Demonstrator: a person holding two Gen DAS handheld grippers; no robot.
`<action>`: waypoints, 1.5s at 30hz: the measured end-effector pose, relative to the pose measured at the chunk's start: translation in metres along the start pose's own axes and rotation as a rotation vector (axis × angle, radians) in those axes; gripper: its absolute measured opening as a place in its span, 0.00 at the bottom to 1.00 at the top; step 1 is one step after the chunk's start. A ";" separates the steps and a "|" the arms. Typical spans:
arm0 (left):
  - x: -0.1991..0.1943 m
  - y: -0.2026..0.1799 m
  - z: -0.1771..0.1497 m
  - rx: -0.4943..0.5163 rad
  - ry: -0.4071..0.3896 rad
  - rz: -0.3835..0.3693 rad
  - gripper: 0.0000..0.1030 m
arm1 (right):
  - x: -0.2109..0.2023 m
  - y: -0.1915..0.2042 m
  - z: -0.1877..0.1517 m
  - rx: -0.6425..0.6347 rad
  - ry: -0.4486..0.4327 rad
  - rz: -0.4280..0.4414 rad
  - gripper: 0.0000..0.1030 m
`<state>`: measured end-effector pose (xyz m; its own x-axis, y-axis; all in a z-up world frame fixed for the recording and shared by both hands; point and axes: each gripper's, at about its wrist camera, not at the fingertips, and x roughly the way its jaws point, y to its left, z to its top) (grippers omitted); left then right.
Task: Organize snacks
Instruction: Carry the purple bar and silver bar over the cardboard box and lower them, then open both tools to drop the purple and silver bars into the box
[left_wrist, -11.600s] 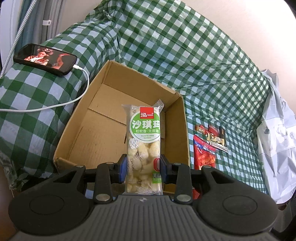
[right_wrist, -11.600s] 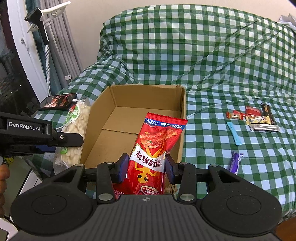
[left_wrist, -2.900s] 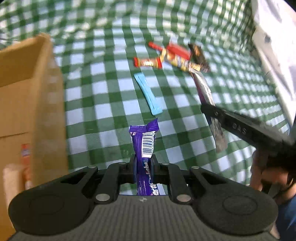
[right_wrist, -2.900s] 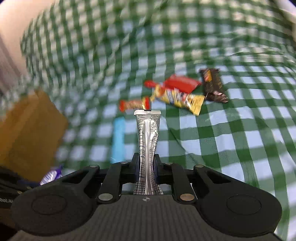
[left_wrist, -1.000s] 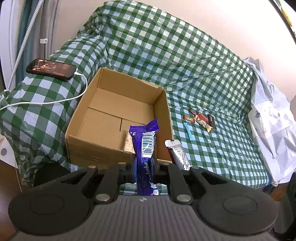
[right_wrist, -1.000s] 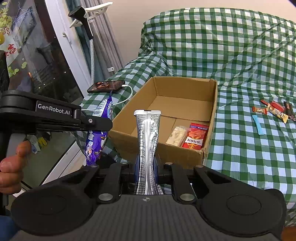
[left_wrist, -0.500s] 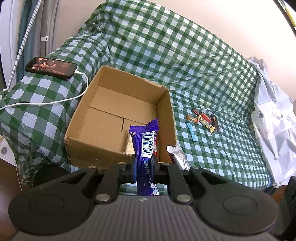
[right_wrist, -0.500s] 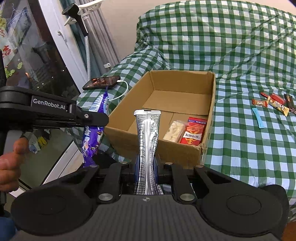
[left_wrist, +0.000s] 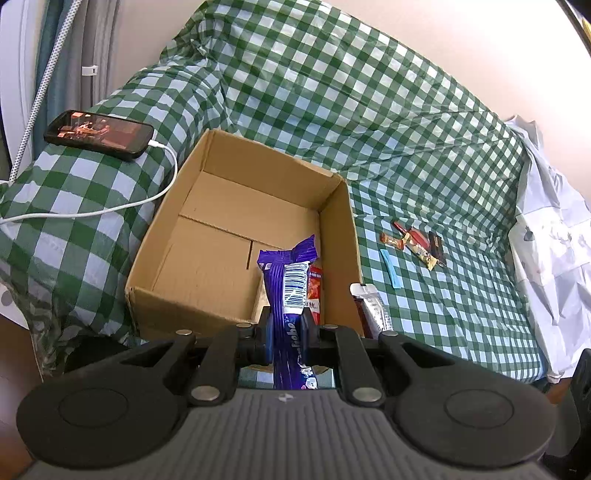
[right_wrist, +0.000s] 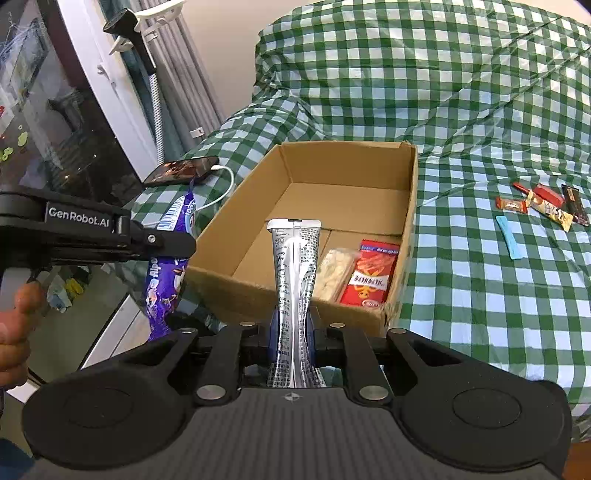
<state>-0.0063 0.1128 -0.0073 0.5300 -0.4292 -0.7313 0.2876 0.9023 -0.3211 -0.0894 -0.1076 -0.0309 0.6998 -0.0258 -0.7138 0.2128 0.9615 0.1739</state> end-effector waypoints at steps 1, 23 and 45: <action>0.003 0.001 0.002 -0.003 0.002 -0.001 0.14 | 0.002 -0.001 0.002 0.002 0.000 -0.003 0.16; 0.094 0.011 0.058 -0.004 0.086 0.056 0.14 | 0.089 -0.027 0.057 0.014 0.042 0.002 0.16; 0.140 0.025 0.069 0.004 0.067 0.223 1.00 | 0.153 -0.036 0.071 0.000 0.124 -0.049 0.64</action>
<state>0.1303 0.0728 -0.0763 0.5268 -0.2153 -0.8222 0.1724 0.9743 -0.1447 0.0585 -0.1656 -0.0983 0.5990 -0.0389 -0.7998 0.2451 0.9598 0.1369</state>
